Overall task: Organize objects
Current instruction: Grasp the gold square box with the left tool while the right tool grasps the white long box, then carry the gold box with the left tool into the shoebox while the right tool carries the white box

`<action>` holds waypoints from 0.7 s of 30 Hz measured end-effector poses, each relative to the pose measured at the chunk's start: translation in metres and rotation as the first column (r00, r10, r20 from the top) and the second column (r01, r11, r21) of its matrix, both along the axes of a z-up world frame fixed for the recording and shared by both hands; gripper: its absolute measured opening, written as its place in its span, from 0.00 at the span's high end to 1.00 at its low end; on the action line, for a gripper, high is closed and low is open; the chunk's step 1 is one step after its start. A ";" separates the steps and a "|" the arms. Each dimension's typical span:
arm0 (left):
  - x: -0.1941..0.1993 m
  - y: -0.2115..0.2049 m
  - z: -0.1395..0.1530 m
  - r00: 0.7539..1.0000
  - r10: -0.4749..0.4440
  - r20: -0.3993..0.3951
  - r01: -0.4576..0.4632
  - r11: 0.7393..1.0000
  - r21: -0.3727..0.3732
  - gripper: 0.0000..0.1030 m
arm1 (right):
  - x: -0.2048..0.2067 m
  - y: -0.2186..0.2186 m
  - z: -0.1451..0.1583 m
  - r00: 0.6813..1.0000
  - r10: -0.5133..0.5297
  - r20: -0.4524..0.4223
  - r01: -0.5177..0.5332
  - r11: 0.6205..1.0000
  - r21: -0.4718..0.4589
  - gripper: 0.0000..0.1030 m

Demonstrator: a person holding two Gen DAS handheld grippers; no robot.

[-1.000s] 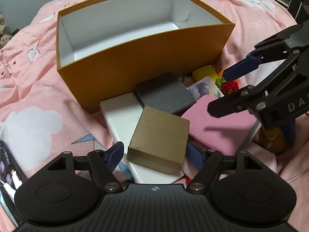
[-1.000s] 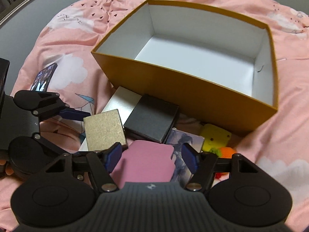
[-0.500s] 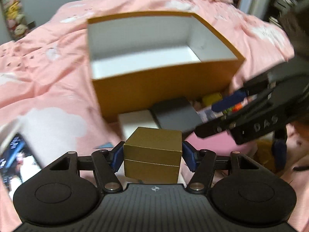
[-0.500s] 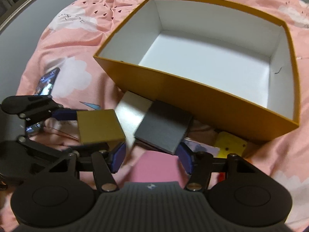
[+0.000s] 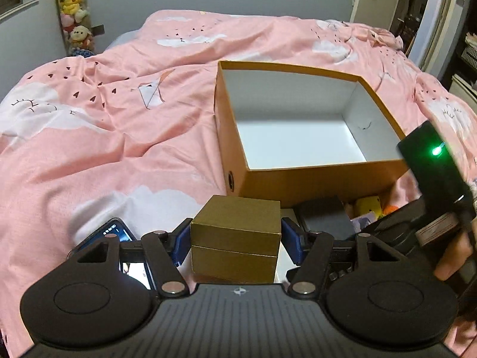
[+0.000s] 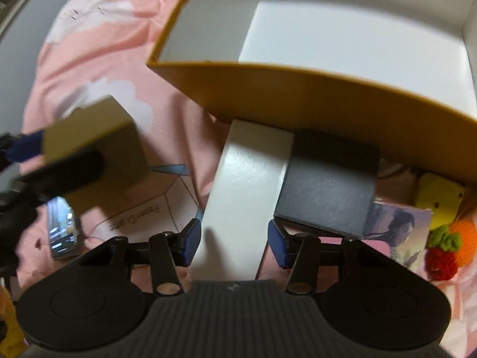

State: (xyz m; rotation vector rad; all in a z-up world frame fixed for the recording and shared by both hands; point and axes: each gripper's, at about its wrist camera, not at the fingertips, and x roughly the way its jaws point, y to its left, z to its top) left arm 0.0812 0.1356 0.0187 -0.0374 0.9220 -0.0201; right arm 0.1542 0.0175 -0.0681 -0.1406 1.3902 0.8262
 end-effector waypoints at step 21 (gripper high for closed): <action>-0.003 0.006 -0.002 1.000 0.019 -0.002 -0.019 0.999 -0.028 0.31 | 0.001 -0.003 -0.008 0.997 -0.042 -0.059 0.043 0.999 0.012 0.39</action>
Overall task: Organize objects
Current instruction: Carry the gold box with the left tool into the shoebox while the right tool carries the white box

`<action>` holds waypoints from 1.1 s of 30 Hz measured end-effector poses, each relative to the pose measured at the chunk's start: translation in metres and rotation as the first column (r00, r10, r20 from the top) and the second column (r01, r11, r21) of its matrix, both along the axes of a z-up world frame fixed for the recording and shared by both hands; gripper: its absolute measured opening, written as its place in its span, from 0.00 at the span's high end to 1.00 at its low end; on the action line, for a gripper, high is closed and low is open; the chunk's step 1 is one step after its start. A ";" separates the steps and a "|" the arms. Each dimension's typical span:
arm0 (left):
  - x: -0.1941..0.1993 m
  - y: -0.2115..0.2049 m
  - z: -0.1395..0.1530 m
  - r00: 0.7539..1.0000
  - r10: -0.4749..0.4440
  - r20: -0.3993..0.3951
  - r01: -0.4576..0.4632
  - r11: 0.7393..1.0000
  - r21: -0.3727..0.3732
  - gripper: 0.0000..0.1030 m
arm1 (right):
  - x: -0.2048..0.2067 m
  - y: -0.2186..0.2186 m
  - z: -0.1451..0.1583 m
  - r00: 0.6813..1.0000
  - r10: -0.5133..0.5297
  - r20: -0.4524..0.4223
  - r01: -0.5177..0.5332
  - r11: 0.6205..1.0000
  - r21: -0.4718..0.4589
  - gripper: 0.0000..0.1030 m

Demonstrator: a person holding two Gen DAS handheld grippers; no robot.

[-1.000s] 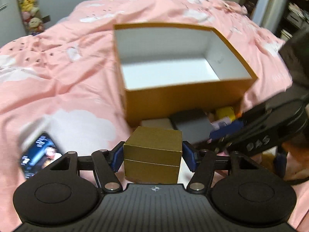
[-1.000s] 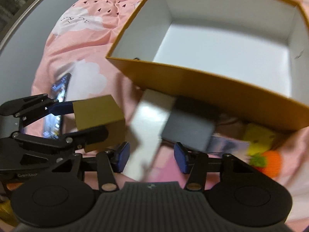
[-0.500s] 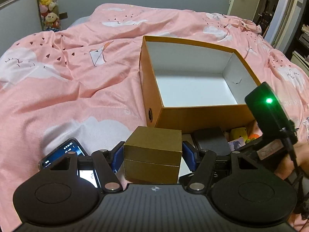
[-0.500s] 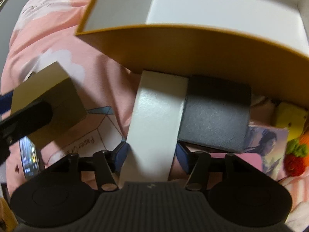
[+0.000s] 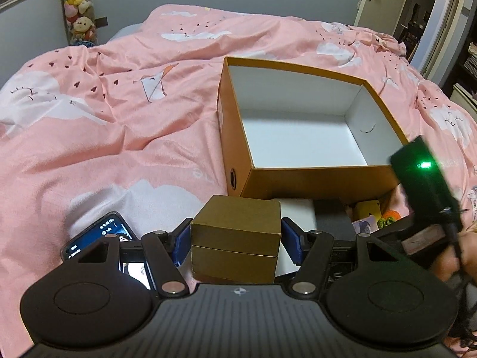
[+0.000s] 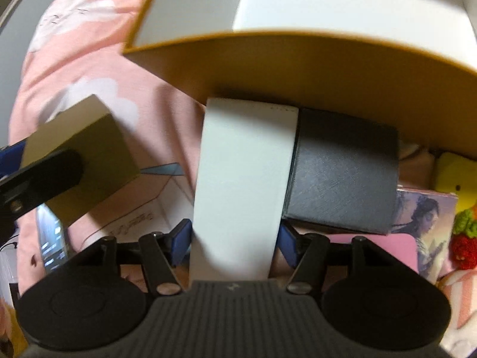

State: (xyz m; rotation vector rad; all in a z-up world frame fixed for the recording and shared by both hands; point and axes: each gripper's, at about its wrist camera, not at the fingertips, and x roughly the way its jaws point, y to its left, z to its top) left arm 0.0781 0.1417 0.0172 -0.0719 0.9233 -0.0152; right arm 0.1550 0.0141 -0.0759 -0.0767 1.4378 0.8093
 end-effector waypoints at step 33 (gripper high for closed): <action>0.144 -0.076 0.026 0.945 -0.226 -0.238 0.254 0.962 0.096 0.31 | 0.121 -0.093 0.127 0.953 -0.192 0.233 0.135 0.961 0.241 0.99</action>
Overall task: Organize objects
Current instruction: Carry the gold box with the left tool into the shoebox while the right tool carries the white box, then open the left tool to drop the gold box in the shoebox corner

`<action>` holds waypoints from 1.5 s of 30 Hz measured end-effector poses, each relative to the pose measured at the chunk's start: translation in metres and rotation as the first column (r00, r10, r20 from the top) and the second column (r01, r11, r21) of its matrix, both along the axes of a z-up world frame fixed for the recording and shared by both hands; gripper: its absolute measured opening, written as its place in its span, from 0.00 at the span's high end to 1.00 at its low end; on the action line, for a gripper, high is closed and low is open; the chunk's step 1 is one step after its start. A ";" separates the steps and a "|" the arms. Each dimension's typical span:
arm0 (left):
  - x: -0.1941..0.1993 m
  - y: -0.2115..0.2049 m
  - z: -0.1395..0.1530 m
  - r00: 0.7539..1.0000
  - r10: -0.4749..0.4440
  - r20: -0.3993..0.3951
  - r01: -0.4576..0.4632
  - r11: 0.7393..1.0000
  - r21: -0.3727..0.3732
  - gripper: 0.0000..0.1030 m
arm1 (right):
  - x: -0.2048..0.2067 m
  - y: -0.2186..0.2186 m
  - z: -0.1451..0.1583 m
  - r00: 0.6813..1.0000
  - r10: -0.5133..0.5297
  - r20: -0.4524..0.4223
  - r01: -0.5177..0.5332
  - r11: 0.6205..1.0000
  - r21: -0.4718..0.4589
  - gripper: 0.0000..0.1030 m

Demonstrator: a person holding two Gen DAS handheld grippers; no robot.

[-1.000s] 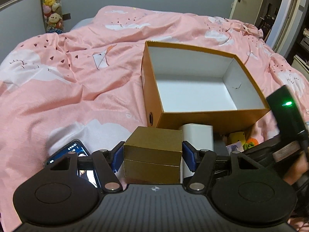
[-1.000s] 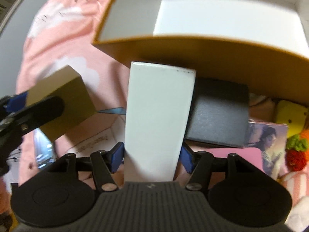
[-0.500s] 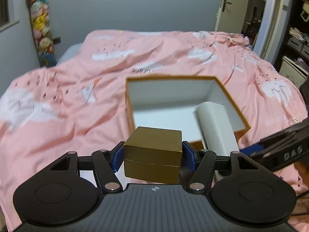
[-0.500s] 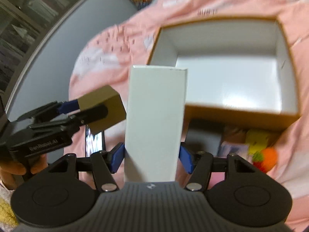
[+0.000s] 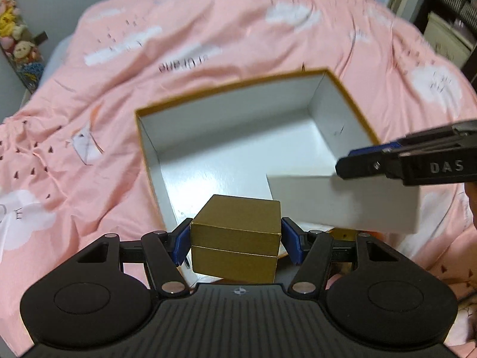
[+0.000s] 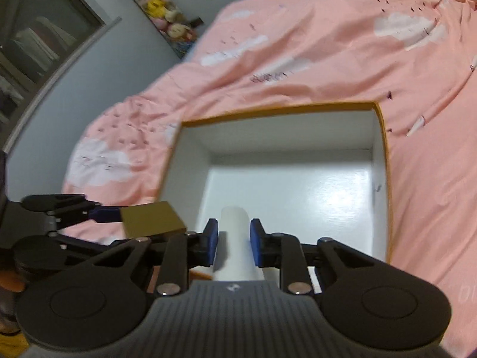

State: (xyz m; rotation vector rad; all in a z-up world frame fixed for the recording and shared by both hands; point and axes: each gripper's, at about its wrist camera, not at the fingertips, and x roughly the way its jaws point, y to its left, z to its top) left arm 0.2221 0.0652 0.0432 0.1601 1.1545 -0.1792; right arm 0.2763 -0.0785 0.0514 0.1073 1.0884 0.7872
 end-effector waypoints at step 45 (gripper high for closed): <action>0.035 0.032 -0.020 0.988 0.079 -0.132 -0.083 0.996 -0.026 0.27 | 0.030 0.077 -0.115 0.957 0.189 -0.218 -0.208 0.976 -0.065 0.96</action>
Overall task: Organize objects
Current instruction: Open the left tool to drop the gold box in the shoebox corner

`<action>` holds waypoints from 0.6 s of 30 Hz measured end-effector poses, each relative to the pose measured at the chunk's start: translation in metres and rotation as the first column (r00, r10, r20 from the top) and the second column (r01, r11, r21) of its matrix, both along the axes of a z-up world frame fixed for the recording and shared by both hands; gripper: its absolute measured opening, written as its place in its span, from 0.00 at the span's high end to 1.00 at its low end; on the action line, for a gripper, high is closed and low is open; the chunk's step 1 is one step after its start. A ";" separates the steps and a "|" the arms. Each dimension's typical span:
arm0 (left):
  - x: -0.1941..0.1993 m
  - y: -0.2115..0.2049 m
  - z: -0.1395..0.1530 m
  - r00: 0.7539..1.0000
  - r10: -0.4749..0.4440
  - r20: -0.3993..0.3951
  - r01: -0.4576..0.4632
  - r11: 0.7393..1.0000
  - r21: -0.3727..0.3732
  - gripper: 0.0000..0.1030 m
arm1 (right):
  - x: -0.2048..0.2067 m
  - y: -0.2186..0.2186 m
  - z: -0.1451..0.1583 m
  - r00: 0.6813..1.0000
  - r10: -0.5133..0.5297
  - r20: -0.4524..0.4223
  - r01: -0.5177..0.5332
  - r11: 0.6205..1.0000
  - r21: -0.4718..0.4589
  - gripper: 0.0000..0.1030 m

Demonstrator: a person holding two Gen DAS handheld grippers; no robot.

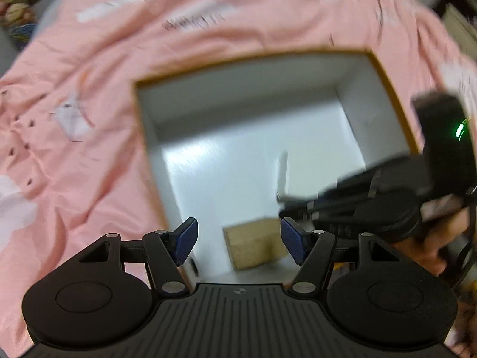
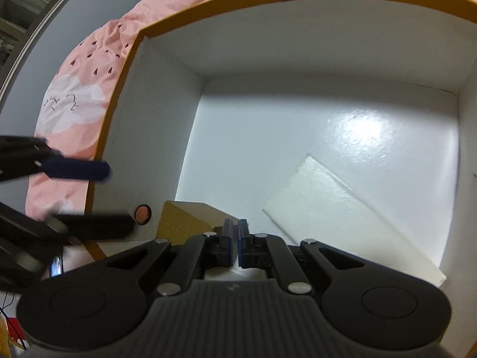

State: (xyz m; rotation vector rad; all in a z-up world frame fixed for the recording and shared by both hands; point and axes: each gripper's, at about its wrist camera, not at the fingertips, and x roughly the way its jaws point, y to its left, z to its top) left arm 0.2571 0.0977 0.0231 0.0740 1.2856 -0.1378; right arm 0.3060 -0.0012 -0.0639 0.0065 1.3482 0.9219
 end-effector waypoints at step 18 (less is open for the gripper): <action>-0.015 0.056 -0.012 0.973 0.204 0.107 -0.191 0.974 -0.118 0.29 | -0.017 0.034 -0.004 0.996 0.031 -0.088 -0.032 0.999 -0.014 0.95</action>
